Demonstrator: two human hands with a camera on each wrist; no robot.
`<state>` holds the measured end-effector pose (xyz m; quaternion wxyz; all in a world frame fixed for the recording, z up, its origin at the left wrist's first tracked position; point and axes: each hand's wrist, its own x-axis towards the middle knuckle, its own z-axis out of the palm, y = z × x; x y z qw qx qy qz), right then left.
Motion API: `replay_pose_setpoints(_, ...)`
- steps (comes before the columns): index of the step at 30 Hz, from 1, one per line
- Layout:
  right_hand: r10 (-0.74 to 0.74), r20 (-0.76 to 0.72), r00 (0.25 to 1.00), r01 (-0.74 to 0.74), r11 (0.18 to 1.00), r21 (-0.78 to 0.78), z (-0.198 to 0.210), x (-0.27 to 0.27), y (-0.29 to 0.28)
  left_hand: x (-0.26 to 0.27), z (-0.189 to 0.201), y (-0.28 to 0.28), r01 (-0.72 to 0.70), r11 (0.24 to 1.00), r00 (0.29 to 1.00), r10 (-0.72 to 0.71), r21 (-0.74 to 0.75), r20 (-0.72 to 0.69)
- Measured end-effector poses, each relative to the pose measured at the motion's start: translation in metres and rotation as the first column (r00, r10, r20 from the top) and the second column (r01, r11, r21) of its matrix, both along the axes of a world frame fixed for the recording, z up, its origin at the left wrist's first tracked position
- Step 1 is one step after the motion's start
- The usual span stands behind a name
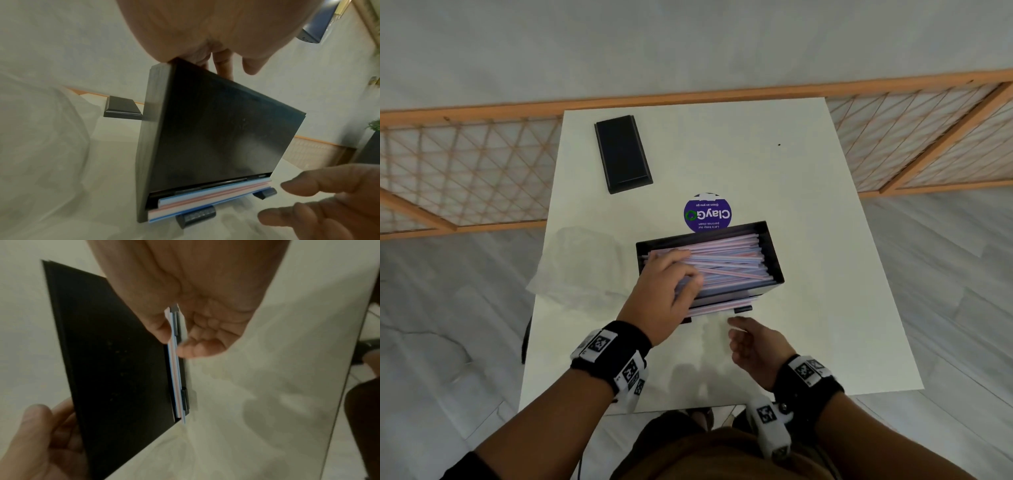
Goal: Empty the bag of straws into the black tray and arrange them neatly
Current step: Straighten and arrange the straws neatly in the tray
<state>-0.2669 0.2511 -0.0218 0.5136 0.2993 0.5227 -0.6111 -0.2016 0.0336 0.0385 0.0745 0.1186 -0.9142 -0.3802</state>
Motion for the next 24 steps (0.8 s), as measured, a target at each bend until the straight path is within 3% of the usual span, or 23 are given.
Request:
replay_pose_setpoints(6, -0.204, 0.007, 0.979, 0.204, 0.978, -0.031, -0.015, 0.006, -0.030, 0.004, 0.001, -0.001, -0.001, 0.998, 1.000, 0.000, 0.055, 0.027)
replay_pose_setpoints(13, -0.290, -0.003, 0.957, 0.290, 0.956, 0.051, -0.023, 0.013, -0.055, 0.004, 0.003, 0.000, -0.020, 0.998, 0.999, 0.018, 0.067, 0.028)
replay_pose_setpoints(19, -0.250, 0.007, 0.968, 0.250, 0.968, 0.036, -0.021, 0.017, -0.060, 0.003, 0.003, -0.001, -0.011, 0.998, 1.000, 0.010, 0.068, 0.014)
replay_pose_setpoints(24, -0.162, -0.009, 0.987, 0.161, 0.985, -0.057, 0.006, 0.016, -0.047, 0.004, 0.007, -0.003, -0.014, 0.994, 1.000, 0.015, 0.106, -0.005)
